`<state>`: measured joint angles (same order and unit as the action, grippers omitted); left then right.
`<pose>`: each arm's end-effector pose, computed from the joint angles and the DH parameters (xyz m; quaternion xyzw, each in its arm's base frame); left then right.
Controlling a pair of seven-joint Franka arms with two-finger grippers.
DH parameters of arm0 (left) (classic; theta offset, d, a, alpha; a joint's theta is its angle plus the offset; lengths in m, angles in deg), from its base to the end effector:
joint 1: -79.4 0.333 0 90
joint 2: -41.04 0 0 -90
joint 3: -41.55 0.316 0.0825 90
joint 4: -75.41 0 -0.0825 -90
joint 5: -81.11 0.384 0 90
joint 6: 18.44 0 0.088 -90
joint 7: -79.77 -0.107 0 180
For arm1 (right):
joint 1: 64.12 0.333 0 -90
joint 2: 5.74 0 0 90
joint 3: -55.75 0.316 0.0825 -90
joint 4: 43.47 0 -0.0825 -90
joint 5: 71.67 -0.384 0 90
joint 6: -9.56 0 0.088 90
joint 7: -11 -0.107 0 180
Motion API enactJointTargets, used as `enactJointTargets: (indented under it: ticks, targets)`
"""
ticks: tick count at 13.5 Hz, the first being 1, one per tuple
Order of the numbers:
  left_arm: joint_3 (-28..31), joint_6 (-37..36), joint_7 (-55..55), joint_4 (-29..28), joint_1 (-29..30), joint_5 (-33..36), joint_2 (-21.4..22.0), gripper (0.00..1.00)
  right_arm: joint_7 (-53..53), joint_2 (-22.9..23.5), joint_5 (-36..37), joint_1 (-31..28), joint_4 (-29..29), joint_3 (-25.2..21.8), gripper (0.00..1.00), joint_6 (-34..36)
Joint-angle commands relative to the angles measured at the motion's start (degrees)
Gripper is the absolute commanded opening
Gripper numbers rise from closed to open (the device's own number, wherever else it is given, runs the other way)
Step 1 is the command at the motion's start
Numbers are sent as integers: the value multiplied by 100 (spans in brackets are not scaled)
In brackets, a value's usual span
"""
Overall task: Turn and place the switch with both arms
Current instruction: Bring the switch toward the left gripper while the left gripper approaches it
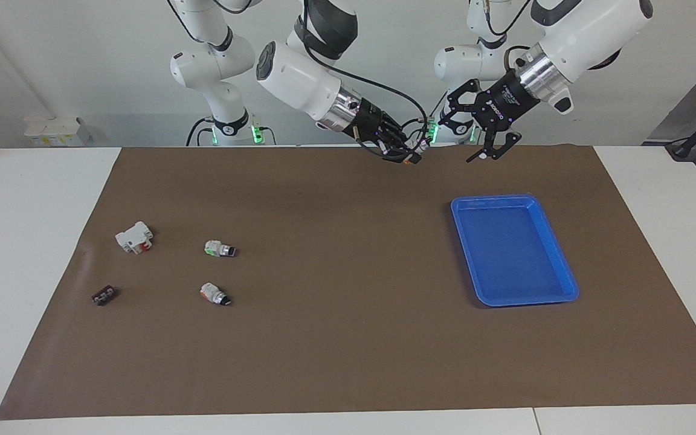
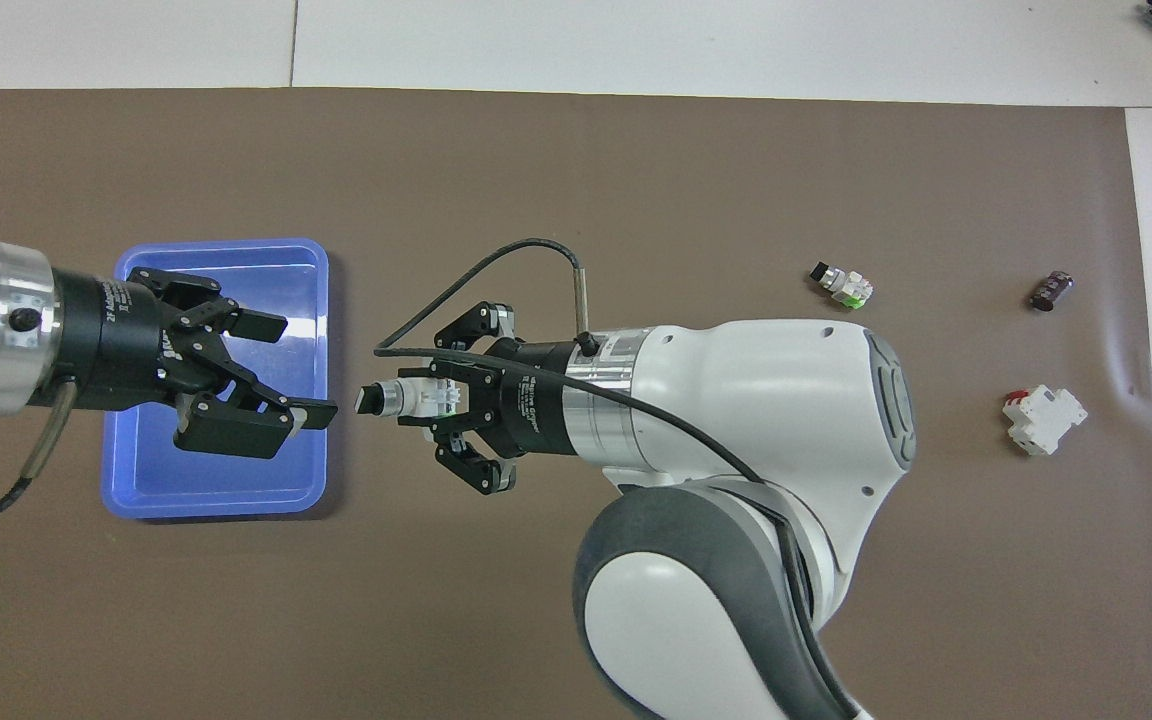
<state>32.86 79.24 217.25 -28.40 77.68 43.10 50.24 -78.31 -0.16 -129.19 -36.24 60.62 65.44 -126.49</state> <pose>0.4961 -0.1563 0.6249 0.3909 0.8655 -0.2931 0.1106 0.4961 0.3884 0.5369 -0.6501 0.6073 0.2790 0.3616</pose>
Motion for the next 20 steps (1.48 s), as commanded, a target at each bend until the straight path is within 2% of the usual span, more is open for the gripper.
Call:
enactJointTargets:
  ticks: [1,4,8,10,11,20]
  targets:
    - [-10,155,279,-481,145,-425,364,94,-52,31,-128,-20,-64,24,0,-36]
    - [-19,320,297,-779,145,-732,539,80,-52,31,-137,-46,-64,15,0,-1]
    - [-80,550,262,-868,66,-839,566,77,-52,22,-137,-46,-64,15,0,0]
    - [-141,864,253,-860,-178,-839,557,54,-52,22,-137,-55,-64,15,0,8]
    - [-142,910,253,-868,-223,-839,557,50,-52,22,-137,-55,-64,15,0,8]
    - [-98,822,244,-1105,-118,-839,689,45,-52,22,-137,-73,-64,15,0,8]
